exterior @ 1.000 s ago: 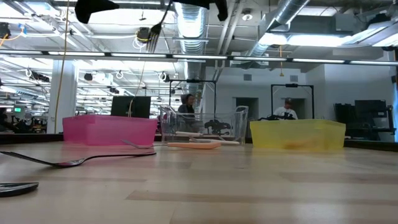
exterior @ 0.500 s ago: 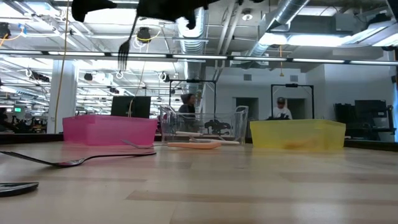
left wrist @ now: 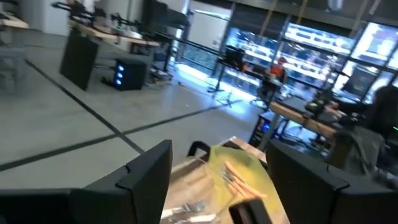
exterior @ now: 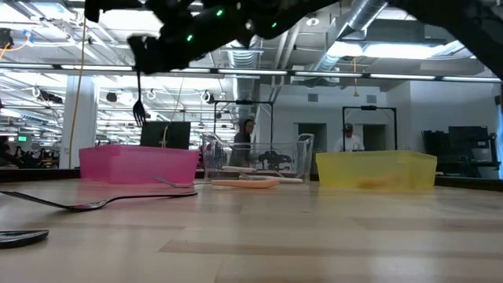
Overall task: Sort silverware by color (type)
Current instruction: Put the black fork into the pink bin
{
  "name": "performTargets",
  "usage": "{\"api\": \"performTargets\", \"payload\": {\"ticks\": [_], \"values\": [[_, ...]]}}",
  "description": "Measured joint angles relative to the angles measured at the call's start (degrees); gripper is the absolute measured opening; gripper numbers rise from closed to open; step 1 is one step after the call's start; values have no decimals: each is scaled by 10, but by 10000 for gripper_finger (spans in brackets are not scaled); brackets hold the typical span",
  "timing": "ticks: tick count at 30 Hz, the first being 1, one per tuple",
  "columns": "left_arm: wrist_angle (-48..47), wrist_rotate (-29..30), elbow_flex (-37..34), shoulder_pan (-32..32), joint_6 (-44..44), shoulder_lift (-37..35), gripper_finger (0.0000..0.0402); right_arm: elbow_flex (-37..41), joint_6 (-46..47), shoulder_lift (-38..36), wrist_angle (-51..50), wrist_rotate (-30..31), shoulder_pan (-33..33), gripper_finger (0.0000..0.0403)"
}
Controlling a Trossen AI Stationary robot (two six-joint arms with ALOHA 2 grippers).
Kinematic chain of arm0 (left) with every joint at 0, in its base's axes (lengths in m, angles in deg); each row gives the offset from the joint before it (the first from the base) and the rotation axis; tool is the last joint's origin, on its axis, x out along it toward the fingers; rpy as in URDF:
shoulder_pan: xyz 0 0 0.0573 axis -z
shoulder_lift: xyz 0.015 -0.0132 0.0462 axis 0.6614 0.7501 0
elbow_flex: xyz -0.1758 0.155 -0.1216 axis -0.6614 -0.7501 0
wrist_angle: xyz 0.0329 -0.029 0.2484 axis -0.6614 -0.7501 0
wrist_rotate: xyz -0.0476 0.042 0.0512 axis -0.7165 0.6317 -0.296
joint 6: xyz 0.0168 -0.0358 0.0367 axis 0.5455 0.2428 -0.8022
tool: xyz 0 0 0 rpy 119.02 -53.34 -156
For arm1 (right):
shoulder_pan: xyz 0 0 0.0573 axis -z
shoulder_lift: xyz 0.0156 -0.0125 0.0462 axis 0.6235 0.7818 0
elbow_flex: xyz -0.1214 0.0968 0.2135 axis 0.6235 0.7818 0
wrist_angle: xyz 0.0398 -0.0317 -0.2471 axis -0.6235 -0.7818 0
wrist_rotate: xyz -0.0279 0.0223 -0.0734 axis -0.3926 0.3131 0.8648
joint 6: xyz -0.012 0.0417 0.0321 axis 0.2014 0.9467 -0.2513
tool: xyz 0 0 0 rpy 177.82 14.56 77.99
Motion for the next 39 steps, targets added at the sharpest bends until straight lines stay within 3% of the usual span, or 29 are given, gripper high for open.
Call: {"api": "performTargets", "payload": {"ticks": [6,10,21,39], "values": [[-2,27,1,0,4,0,244,-49,-167,65,-5,19,12,16],[-1,29,1,0,1,0,244,-59,-212,85,0,2,20,16],[-1,73,1,0,-2,0,244,-59,-142,95,3,-103,52,16],[-2,69,1,0,4,0,244,-59,-47,94,-27,-109,61,57]]}}
